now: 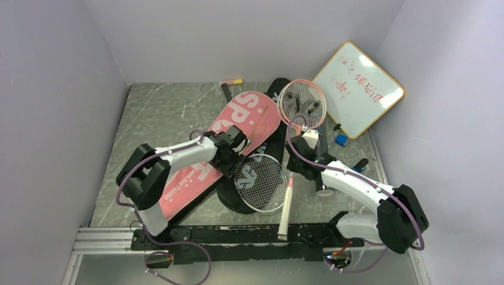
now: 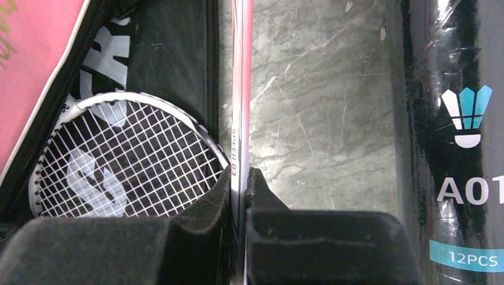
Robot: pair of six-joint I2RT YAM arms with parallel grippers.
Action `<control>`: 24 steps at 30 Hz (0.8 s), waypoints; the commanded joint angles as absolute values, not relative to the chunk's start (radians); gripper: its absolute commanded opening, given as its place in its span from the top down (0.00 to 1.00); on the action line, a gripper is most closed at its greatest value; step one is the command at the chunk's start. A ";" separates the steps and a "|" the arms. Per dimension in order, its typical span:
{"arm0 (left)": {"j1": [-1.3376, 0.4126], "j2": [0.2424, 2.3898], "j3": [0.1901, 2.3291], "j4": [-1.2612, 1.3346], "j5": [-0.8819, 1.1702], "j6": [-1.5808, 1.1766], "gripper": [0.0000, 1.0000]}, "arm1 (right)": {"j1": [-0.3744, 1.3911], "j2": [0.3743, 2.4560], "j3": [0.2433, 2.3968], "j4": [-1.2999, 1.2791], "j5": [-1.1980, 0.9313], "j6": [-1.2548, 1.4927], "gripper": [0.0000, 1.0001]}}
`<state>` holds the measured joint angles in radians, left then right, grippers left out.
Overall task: Pack up the badminton gear
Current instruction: Adjust the racket bag at the center of the board.
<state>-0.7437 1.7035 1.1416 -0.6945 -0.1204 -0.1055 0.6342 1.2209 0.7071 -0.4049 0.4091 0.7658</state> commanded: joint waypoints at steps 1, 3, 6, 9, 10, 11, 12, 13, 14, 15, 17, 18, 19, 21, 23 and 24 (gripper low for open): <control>-0.744 1.739 1.166 -0.696 -0.107 -0.099 0.39 | 0.628 1.217 0.701 -0.321 0.429 0.755 0.96; -0.744 1.747 1.171 -0.699 -0.112 -0.101 0.52 | 0.627 1.224 0.696 -0.314 0.427 0.756 0.96; -0.744 1.739 1.185 -0.709 -0.126 -0.105 0.87 | 0.628 1.228 0.693 -0.309 0.425 0.752 0.96; -0.743 1.709 1.208 -0.723 -0.110 -0.101 0.95 | 0.627 1.229 0.703 -0.320 0.433 0.738 0.95; -0.743 1.701 1.221 -0.730 -0.091 -0.097 0.95 | 0.627 1.229 0.707 -0.322 0.434 0.731 0.95; -0.741 1.695 1.237 -0.736 -0.067 -0.093 0.95 | 0.627 1.229 0.710 -0.322 0.433 0.724 0.95; -0.738 1.690 1.252 -0.741 -0.032 -0.089 0.95 | 0.627 1.230 0.712 -0.321 0.428 0.719 0.95; -0.729 1.687 1.266 -0.743 0.007 -0.086 0.95 | 0.626 1.233 0.713 -0.320 0.421 0.713 0.94; -0.708 1.688 1.280 -0.747 0.059 -0.086 0.95 | 0.627 1.238 0.714 -0.318 0.415 0.710 0.94; -0.682 1.694 1.294 -0.751 0.111 -0.086 0.95 | 0.627 1.244 0.713 -0.315 0.409 0.710 0.94; -0.620 1.709 1.322 -0.749 0.213 -0.097 0.95 | 0.625 1.254 0.709 -0.313 0.410 0.720 0.94; -0.589 1.717 1.337 -0.749 0.237 -0.113 0.95 | 0.624 1.259 0.706 -0.314 0.414 0.729 0.93; -0.564 1.727 1.352 -0.745 0.252 -0.141 0.95 | 0.619 1.263 0.704 -0.317 0.418 0.745 0.93; -0.526 1.740 1.368 -0.715 0.290 -0.194 0.95 | 0.612 1.267 0.701 -0.319 0.423 0.768 0.93; -0.510 1.750 1.361 -0.659 0.345 -0.252 0.95 | 0.607 1.260 0.697 -0.319 0.429 0.795 0.93; -0.509 1.753 1.346 -0.617 0.369 -0.293 0.95 | 0.605 1.255 0.692 -0.311 0.428 0.800 0.93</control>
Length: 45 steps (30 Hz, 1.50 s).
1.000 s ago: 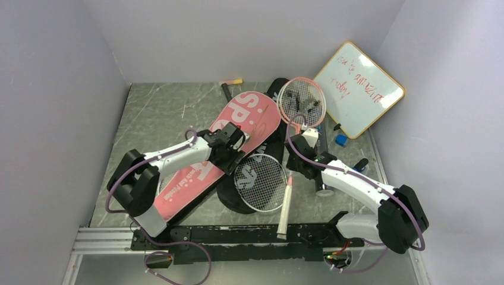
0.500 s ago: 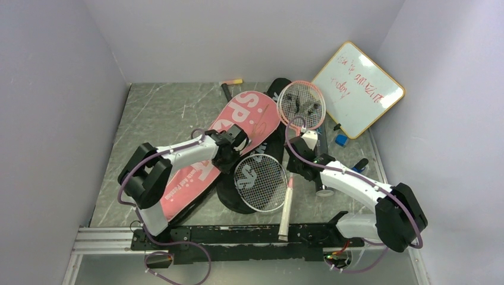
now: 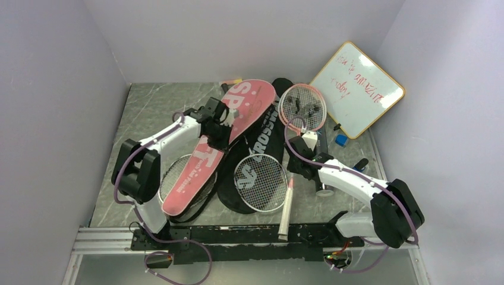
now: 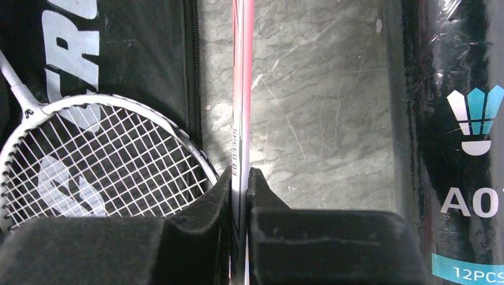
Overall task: Pack up the badminton gear
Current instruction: Adjust the racket bag at the center of the board, then open the racket bag at the center of the board.
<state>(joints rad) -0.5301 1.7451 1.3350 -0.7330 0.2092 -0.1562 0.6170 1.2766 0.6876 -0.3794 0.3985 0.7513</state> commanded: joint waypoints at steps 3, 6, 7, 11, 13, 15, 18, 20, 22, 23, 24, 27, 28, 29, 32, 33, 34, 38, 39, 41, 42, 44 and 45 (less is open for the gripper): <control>-0.509 1.743 1.266 -0.440 0.449 -0.414 0.93 | 0.603 1.241 0.689 -0.297 0.417 0.794 0.93; -0.510 1.748 1.207 -0.268 0.482 -0.491 0.81 | 0.603 1.245 0.695 -0.299 0.406 0.776 0.93; -0.511 1.755 1.206 -0.260 0.476 -0.492 0.74 | 0.602 1.245 0.697 -0.302 0.401 0.770 0.93; -0.512 1.780 1.255 -0.345 0.412 -0.407 0.56 | 0.602 1.229 0.685 -0.297 0.391 0.759 0.93; -0.515 1.765 1.263 -0.383 0.355 -0.375 0.55 | 0.603 1.217 0.676 -0.290 0.387 0.757 0.93; -0.520 1.747 1.265 -0.413 0.307 -0.348 0.55 | 0.603 1.211 0.672 -0.286 0.383 0.755 0.93; -0.539 1.735 1.282 -0.476 0.221 -0.305 0.55 | 0.603 1.213 0.676 -0.285 0.378 0.751 0.93; -0.562 1.738 1.294 -0.514 0.174 -0.280 0.54 | 0.603 1.216 0.678 -0.287 0.376 0.749 0.93; -0.591 1.752 1.309 -0.541 0.144 -0.262 0.45 | 0.602 1.218 0.678 -0.286 0.375 0.748 0.93; -0.606 1.759 1.317 -0.550 0.133 -0.254 0.39 | 0.603 1.218 0.677 -0.285 0.374 0.749 0.93; -0.620 1.766 1.322 -0.553 0.119 -0.249 0.35 | 0.603 1.218 0.676 -0.284 0.374 0.750 0.93; -0.648 1.788 1.336 -0.559 0.085 -0.243 0.34 | 0.603 1.215 0.671 -0.281 0.371 0.752 0.93; -0.653 1.796 1.343 -0.562 0.079 -0.242 0.34 | 0.602 1.214 0.670 -0.281 0.370 0.752 0.93; -0.657 1.805 1.351 -0.568 0.072 -0.241 0.35 | 0.602 1.213 0.668 -0.282 0.371 0.753 0.93; -0.670 1.828 1.366 -0.579 0.031 -0.241 0.41 | 0.602 1.210 0.666 -0.284 0.370 0.753 0.93; -0.672 1.833 1.369 -0.582 0.017 -0.242 0.43 | 0.603 1.209 0.665 -0.284 0.370 0.754 0.93; -0.674 1.838 1.371 -0.584 0.004 -0.243 0.45 | 0.602 1.209 0.665 -0.285 0.369 0.753 0.93; -0.683 1.864 1.381 -0.596 -0.027 -0.243 0.45 | 0.603 1.215 0.664 -0.284 0.370 0.754 0.93; -0.688 1.871 1.383 -0.599 -0.036 -0.242 0.45 | 0.602 1.216 0.664 -0.283 0.370 0.754 0.93; -0.690 1.878 1.385 -0.600 -0.037 -0.241 0.45 | 0.603 1.219 0.663 -0.281 0.368 0.756 0.93; -0.691 1.879 1.384 -0.598 -0.036 -0.241 0.45 | 0.602 1.219 0.663 -0.279 0.368 0.756 0.93; -0.694 1.882 1.386 -0.603 -0.043 -0.240 0.43 | 0.603 1.221 0.661 -0.278 0.367 0.757 0.93; -0.695 1.884 1.389 -0.608 -0.049 -0.240 0.45 | 0.603 1.221 0.662 -0.277 0.365 0.758 0.93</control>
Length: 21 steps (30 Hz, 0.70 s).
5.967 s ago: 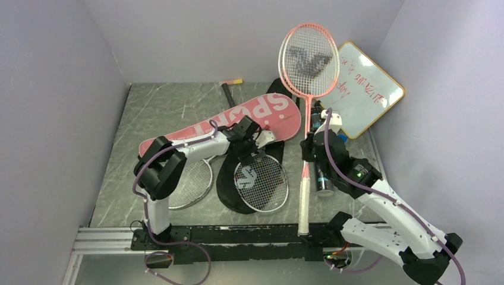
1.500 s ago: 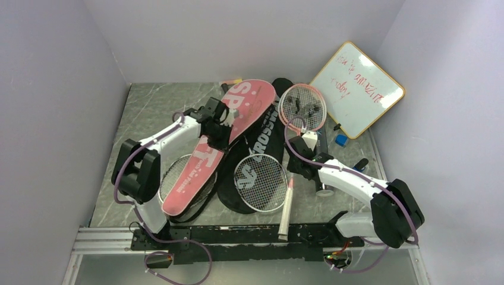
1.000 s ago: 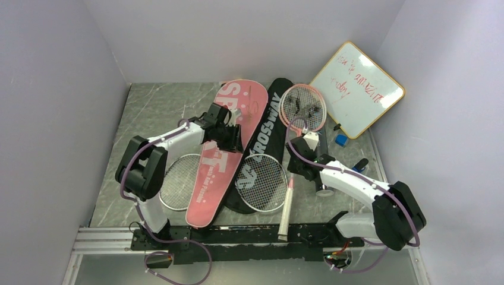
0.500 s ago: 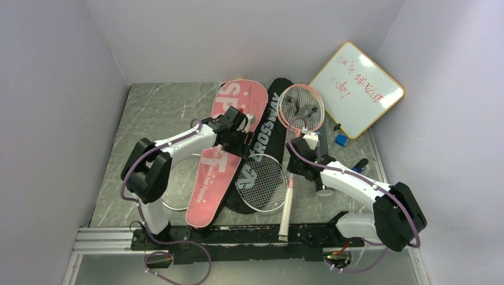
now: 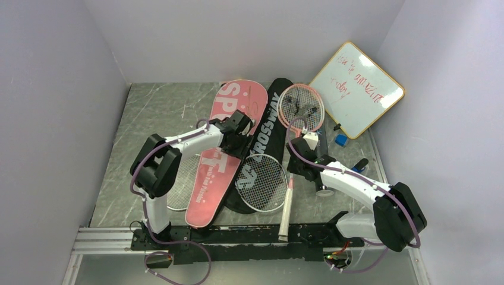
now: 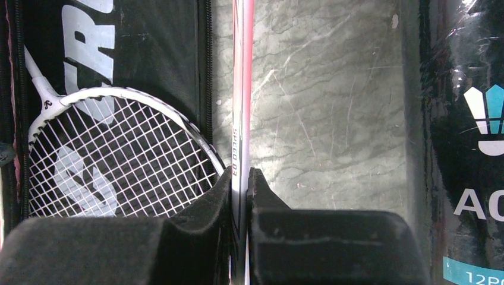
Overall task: Pack up the badminton gear
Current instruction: Place the racket at the center of the board.
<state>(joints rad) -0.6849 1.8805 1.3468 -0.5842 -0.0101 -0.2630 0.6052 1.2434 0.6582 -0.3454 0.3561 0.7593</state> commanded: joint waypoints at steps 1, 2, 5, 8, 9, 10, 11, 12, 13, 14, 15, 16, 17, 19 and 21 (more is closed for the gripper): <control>-0.695 1.885 1.393 -0.614 -0.058 -0.241 0.48 | 0.603 1.221 0.663 -0.277 0.365 0.759 0.93; -0.696 1.884 1.396 -0.618 -0.066 -0.239 0.48 | 0.603 1.222 0.661 -0.276 0.365 0.757 0.93; -0.702 1.880 1.394 -0.617 -0.062 -0.237 0.38 | 0.603 1.227 0.662 -0.273 0.362 0.754 0.93; -0.708 1.888 1.393 -0.615 -0.043 -0.233 0.39 | 0.603 1.242 0.660 -0.269 0.359 0.752 0.93; -0.708 1.894 1.394 -0.617 -0.044 -0.233 0.42 | 0.603 1.248 0.660 -0.269 0.357 0.751 0.92; -0.709 1.901 1.397 -0.620 -0.047 -0.234 0.48 | 0.602 1.256 0.661 -0.268 0.354 0.750 0.92; -0.709 1.908 1.401 -0.625 -0.050 -0.234 0.57 | 0.603 1.263 0.661 -0.268 0.350 0.748 0.92; -0.708 1.912 1.405 -0.633 -0.056 -0.234 0.67 | 0.602 1.269 0.662 -0.271 0.348 0.747 0.92; -0.709 1.913 1.410 -0.638 -0.061 -0.235 0.76 | 0.603 1.272 0.662 -0.272 0.346 0.746 0.92; -0.709 1.909 1.414 -0.646 -0.067 -0.236 0.87 | 0.603 1.275 0.661 -0.271 0.343 0.741 0.88; -0.708 1.900 1.418 -0.650 -0.071 -0.239 0.94 | 0.603 1.275 0.661 -0.273 0.341 0.739 0.84; -0.708 1.888 1.420 -0.653 -0.072 -0.239 0.95 | 0.602 1.273 0.661 -0.275 0.340 0.737 0.79; -0.708 1.872 1.425 -0.657 -0.071 -0.242 0.95 | 0.603 1.270 0.660 -0.273 0.339 0.731 0.78; -0.708 1.841 1.442 -0.676 -0.052 -0.242 0.95 | 0.603 1.260 0.661 -0.277 0.339 0.724 0.78; -0.706 1.820 1.465 -0.696 -0.017 -0.239 0.95 | 0.603 1.255 0.665 -0.279 0.339 0.720 0.77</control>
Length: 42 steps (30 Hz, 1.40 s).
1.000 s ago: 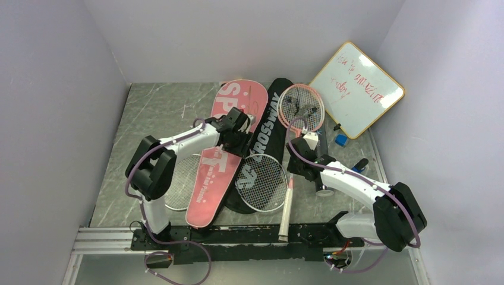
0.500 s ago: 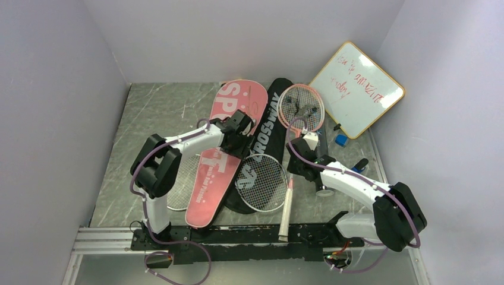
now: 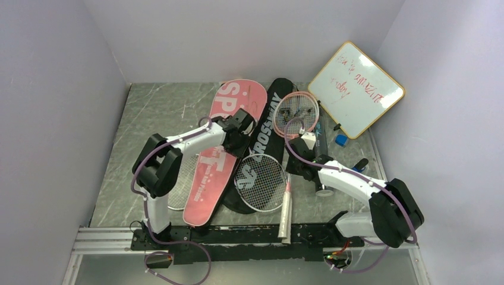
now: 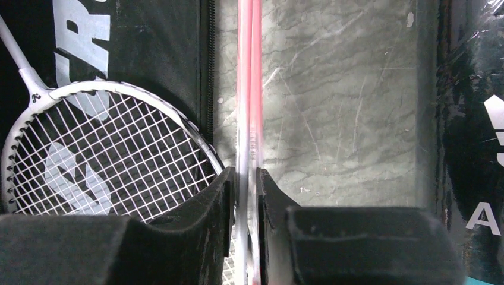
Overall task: Pack up the badminton gear
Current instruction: Place the racket at the center of the board.
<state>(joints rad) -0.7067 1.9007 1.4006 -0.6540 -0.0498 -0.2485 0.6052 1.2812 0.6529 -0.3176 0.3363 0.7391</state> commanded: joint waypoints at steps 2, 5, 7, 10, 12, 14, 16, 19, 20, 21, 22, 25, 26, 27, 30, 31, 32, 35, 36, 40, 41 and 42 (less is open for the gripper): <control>-0.702 1.807 1.488 -0.712 0.022 -0.228 0.95 | 0.602 1.257 0.668 -0.280 0.334 0.711 0.78; -0.688 1.796 1.520 -0.733 0.091 -0.202 0.95 | 0.603 1.270 0.672 -0.277 0.327 0.698 0.87; -0.663 1.793 1.541 -0.754 0.134 -0.178 0.95 | 0.602 1.279 0.677 -0.285 0.335 0.696 0.91; -0.618 1.779 1.545 -0.760 0.207 -0.161 0.95 | 0.603 1.273 0.680 -0.287 0.337 0.692 0.96; -0.595 1.755 1.522 -0.730 0.251 -0.152 0.95 | 0.603 1.267 0.680 -0.284 0.338 0.690 0.88; -0.581 1.734 1.496 -0.692 0.277 -0.151 0.95 | 0.603 1.277 0.682 -0.280 0.339 0.680 0.78; -0.578 1.716 1.472 -0.660 0.296 -0.152 0.95 | 0.603 1.298 0.686 -0.274 0.337 0.671 0.74; -0.578 1.693 1.435 -0.616 0.303 -0.157 0.95 | 0.603 1.333 0.700 -0.275 0.344 0.672 0.77; -0.578 1.683 1.417 -0.595 0.300 -0.161 0.95 | 0.602 1.340 0.706 -0.277 0.347 0.672 0.81; -0.578 1.669 1.394 -0.570 0.296 -0.165 0.95 | 0.602 1.339 0.711 -0.283 0.351 0.675 0.88; -0.578 1.650 1.370 -0.547 0.291 -0.166 0.95 | 0.602 1.332 0.716 -0.288 0.356 0.675 0.97; -0.577 1.610 1.313 -0.484 0.265 -0.174 0.95 | 0.602 1.283 0.733 -0.318 0.370 0.666 1.00; -0.575 1.599 1.296 -0.467 0.258 -0.176 0.95 | 0.602 1.263 0.741 -0.334 0.376 0.662 1.00; -0.575 1.587 1.284 -0.453 0.249 -0.177 0.95 | 0.602 1.242 0.749 -0.354 0.381 0.657 1.00; -0.567 1.553 1.250 -0.398 0.247 -0.186 0.95 | 0.602 1.176 0.769 -0.413 0.362 0.646 1.00; -0.563 1.542 1.241 -0.383 0.250 -0.189 0.95 | 0.603 1.155 0.772 -0.429 0.347 0.641 1.00; -0.560 1.533 1.229 -0.370 0.258 -0.193 0.95 | 0.602 1.135 0.773 -0.448 0.329 0.638 1.00; -0.553 1.515 1.205 -0.344 0.270 -0.200 0.95 | 0.604 1.083 0.776 -0.513 0.271 0.627 1.00; -0.551 1.512 1.202 -0.343 0.276 -0.200 0.95 | 0.604 1.069 0.776 -0.532 0.240 0.625 1.00; -0.543 1.516 1.207 -0.353 0.285 -0.202 0.95 | 0.615 1.012 0.768 -0.606 0.164 0.631 1.00; -0.537 1.516 1.205 -0.351 0.288 -0.205 0.95 | 0.618 0.992 0.766 -0.626 0.158 0.640 1.00; -0.528 1.516 1.202 -0.343 0.291 -0.211 0.95 | 0.622 0.970 0.763 -0.645 0.154 0.648 1.00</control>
